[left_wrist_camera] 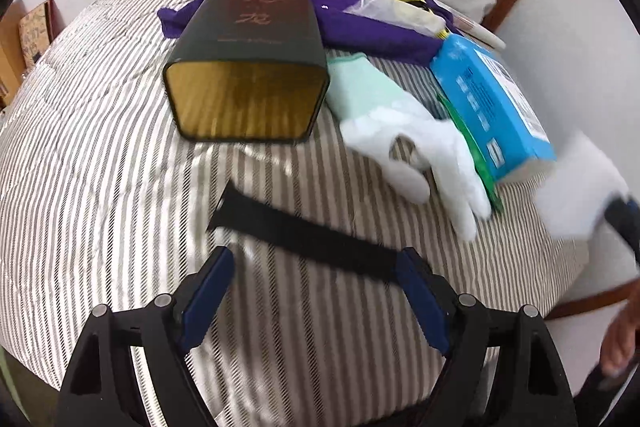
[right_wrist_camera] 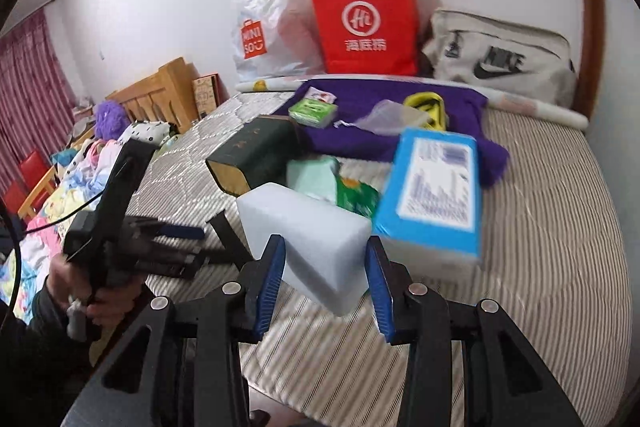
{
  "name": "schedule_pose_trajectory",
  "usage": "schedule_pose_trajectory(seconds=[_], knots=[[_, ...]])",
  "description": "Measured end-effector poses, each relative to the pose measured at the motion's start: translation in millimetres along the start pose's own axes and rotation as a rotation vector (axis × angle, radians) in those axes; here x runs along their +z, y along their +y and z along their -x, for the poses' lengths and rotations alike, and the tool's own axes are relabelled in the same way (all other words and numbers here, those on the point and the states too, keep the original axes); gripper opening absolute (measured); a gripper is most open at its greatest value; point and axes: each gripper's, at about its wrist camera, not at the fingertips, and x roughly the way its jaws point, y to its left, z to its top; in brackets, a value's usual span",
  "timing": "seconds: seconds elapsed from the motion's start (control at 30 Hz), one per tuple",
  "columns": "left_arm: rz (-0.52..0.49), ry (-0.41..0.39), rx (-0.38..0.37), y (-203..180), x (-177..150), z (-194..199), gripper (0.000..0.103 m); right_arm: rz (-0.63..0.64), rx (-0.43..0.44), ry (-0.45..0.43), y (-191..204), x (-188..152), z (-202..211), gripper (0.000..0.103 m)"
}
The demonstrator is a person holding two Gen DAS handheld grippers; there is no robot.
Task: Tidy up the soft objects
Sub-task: 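Grasp the white sponge block with the right tool and lift it, then grasp the black watch strap with the left tool and lift it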
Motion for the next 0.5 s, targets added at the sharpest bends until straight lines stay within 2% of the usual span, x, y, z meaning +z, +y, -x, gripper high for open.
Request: schedule_pose_trajectory(seconds=[0.1, 0.3, 0.37, 0.43, 0.5], knots=[[-0.018, -0.024, 0.039, -13.8, 6.0, -9.5, 0.089, -0.041, -0.008, -0.002, -12.5, -13.0, 7.3, 0.041], [-0.077, -0.052, 0.169, -37.3, 6.5, -21.3, 0.089, -0.109, -0.013, -0.004, -33.4, -30.3, 11.6, 0.041], [-0.112, -0.056, 0.206, -40.6, 2.9, -21.2, 0.087, -0.118, -0.015, -0.003, -36.8, -34.1, 11.8, 0.041], [-0.123, -0.063, 0.201, -38.8, -1.4, -17.0, 0.08, -0.12, -0.015, -0.002, -37.9, -36.7, 10.9, 0.041], [-0.133, -0.044, 0.193, -35.1, -5.1, -12.5, 0.078, -0.121, -0.014, 0.0, -38.3, -39.3, 10.3, 0.041]])
